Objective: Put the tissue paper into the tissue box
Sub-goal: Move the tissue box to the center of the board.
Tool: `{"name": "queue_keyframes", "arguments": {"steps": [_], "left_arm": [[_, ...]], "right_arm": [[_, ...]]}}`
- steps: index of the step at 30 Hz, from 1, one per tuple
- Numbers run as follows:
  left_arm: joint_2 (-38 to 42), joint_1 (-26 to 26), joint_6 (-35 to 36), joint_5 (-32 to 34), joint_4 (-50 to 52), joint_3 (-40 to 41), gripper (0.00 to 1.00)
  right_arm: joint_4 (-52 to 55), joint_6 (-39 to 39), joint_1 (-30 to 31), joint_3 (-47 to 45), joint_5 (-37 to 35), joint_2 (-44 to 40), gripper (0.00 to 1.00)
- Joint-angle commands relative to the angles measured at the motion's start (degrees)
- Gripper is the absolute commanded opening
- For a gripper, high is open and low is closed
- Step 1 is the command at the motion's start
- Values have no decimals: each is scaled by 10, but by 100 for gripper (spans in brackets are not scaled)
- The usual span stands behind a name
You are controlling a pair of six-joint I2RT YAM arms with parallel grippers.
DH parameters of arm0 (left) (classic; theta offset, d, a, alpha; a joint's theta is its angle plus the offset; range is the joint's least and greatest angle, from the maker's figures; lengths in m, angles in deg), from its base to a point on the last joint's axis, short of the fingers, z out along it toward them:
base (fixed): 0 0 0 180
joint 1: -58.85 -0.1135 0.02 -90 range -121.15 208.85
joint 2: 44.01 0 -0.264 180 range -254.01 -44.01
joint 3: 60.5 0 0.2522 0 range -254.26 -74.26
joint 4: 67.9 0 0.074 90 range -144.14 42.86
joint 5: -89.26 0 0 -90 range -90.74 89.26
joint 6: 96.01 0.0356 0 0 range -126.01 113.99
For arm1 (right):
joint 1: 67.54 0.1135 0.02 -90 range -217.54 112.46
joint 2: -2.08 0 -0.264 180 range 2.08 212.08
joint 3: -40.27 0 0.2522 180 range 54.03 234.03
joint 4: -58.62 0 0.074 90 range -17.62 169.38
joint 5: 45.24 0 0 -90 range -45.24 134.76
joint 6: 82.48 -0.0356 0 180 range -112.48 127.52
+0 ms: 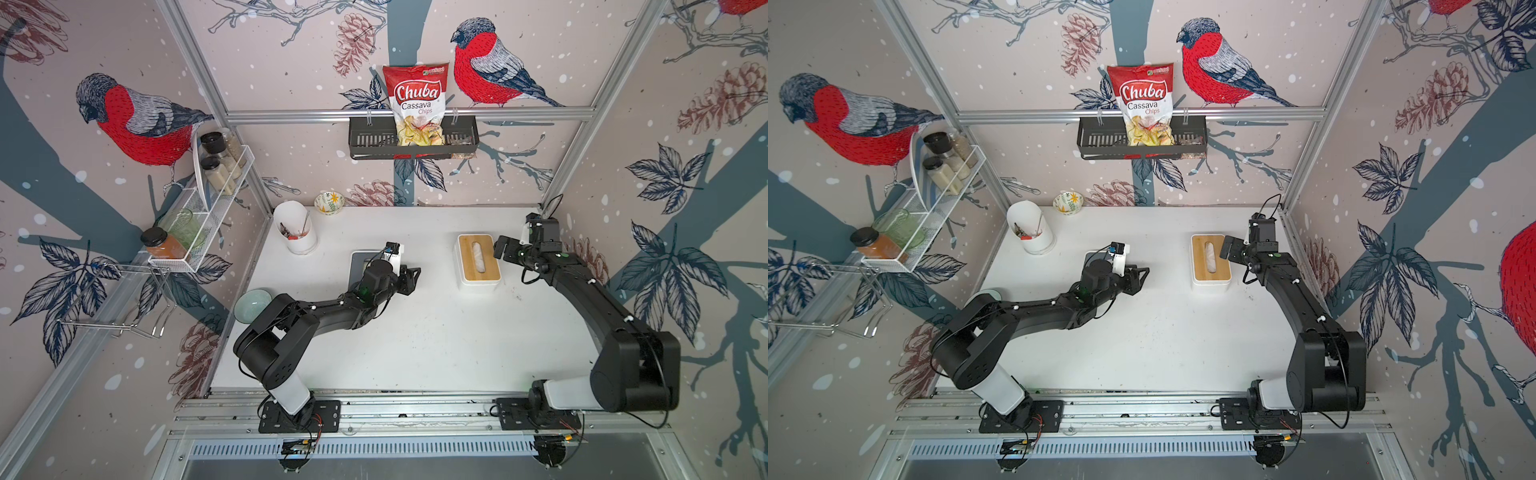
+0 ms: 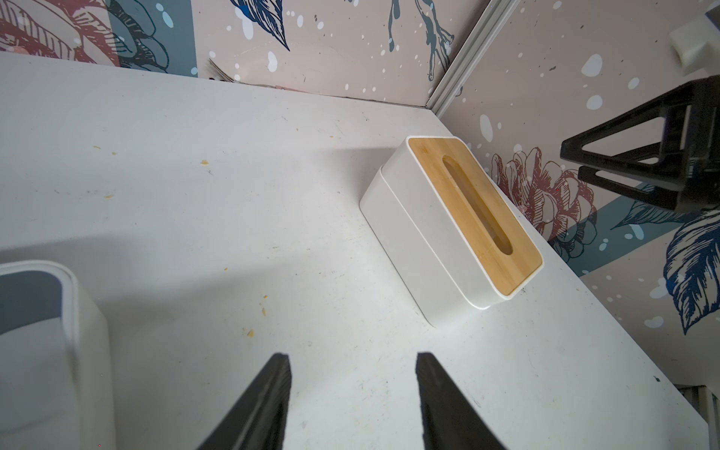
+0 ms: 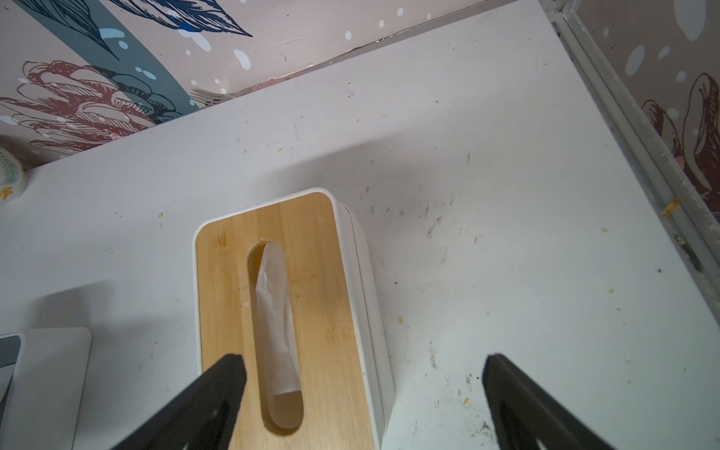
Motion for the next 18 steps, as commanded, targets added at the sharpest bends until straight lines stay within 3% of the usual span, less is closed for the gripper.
{"name": "queue_keyframes", "arguments": {"steps": [1,11,18], "left_arm": [[-1,3,11,6,-21,-4,55],[-3,2,11,6,-23,-3,55],[-4,3,11,7,-25,-3,55]], "right_arm": [[13,15,9,11,-22,19,100],[12,30,56,44,-86,116,94],[5,39,57,64,-90,162,88]]}}
